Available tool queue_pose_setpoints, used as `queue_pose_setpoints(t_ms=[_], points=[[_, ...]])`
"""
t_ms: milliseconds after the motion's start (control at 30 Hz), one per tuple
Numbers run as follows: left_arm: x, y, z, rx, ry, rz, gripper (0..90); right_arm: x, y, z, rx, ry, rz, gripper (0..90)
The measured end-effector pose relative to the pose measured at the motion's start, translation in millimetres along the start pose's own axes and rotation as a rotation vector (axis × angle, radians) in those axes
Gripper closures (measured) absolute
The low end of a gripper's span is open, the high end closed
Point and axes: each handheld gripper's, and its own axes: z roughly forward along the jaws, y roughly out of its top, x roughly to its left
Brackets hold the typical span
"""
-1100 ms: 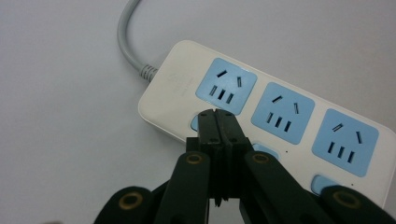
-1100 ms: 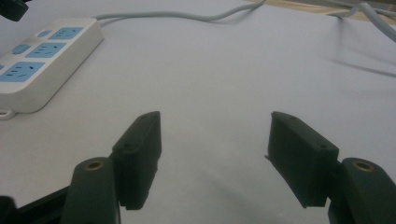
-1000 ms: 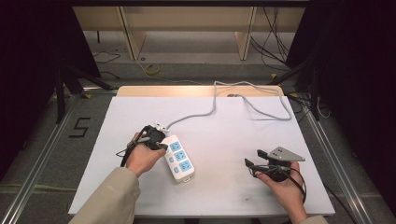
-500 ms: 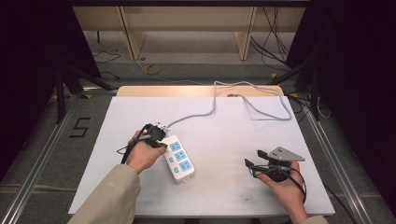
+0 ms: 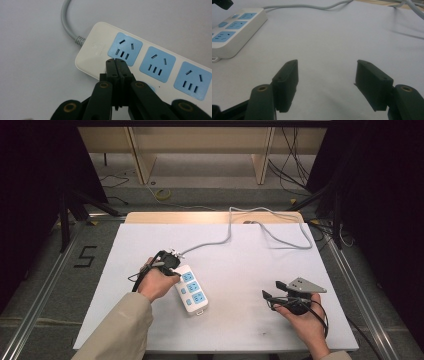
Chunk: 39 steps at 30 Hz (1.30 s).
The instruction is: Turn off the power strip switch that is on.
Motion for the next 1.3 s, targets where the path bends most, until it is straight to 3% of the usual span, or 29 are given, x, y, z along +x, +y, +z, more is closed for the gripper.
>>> queue_pose_setpoints(t_ms=[1300], points=[[0.5, 8.7, 14.4, 0.056, 0.003, 0.008, 89.5, 1.4, 1.0, -0.5, -0.015, 0.015, 0.002, 35.7]])
